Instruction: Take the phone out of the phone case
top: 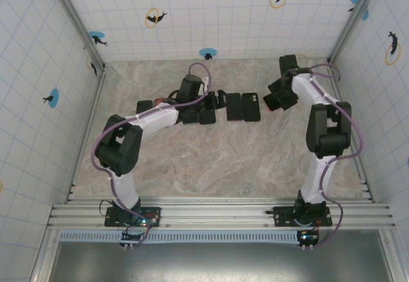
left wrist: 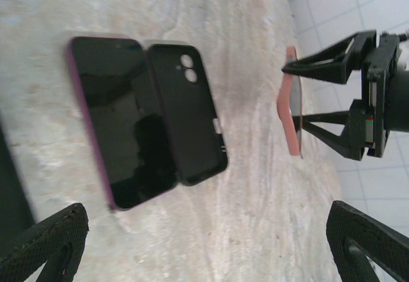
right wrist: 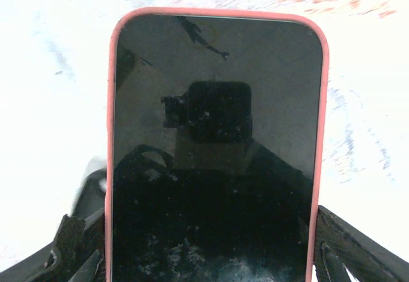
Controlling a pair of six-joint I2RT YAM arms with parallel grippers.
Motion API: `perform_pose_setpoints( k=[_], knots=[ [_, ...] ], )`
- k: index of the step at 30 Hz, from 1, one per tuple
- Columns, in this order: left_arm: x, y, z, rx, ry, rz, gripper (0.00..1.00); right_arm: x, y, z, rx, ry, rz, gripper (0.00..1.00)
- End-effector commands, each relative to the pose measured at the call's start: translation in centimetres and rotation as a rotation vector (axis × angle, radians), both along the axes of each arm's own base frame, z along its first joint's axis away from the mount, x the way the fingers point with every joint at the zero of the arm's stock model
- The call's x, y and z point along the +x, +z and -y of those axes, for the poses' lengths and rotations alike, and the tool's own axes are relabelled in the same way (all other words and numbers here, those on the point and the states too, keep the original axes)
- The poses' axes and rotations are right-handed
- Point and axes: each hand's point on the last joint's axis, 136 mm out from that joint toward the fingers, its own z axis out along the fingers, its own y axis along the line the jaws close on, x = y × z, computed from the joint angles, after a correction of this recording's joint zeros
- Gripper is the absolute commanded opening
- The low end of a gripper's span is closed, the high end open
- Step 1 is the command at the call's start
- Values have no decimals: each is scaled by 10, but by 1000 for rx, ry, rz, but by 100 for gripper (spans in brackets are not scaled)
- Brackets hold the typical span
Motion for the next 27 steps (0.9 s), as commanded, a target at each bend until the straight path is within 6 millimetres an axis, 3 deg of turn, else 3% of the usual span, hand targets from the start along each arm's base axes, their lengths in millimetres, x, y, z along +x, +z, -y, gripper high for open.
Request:
perform_pose_setpoints(
  k=[1, 7, 12, 20, 27],
  knots=[
    [2, 19, 27, -79, -43, 21, 98, 14, 44, -27, 89, 23, 157, 54],
    [0, 32, 59, -117, -116, 41, 95, 17, 69, -61, 175, 49, 247, 54],
    [8, 26, 73, -111, -123, 22, 91, 16, 84, -82, 229, 62, 286, 54],
    [24, 19, 85, -103, -131, 31, 70, 8, 93, -105, 293, 74, 306, 54],
    [23, 17, 91, -105, -154, 31, 53, 6, 96, -119, 329, 87, 310, 53]
  ],
)
